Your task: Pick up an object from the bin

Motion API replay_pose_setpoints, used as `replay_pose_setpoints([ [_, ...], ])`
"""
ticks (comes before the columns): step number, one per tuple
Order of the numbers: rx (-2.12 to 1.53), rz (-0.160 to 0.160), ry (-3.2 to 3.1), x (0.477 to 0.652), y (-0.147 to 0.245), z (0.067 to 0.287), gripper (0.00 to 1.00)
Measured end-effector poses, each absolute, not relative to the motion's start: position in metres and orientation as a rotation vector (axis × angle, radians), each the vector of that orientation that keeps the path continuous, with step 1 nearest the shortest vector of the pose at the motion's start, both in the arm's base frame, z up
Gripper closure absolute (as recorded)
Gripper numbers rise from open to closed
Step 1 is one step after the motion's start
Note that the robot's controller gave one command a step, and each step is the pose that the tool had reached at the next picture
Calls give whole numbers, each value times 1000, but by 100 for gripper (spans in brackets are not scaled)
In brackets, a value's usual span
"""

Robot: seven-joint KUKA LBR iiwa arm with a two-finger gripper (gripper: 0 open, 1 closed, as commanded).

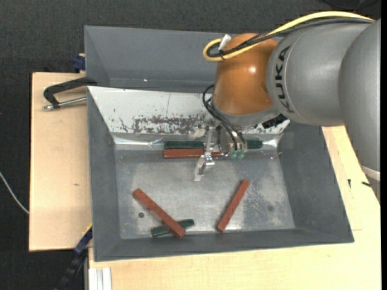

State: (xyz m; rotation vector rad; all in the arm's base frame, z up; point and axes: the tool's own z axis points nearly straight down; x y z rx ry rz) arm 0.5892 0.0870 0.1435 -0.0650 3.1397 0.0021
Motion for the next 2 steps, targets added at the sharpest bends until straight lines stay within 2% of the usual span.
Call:
replay_pose_setpoints([
  [1, 144, 4, 3114, 606, 113, 81, 100],
  [2, 143, 4, 3114, 606, 113, 81, 100],
])
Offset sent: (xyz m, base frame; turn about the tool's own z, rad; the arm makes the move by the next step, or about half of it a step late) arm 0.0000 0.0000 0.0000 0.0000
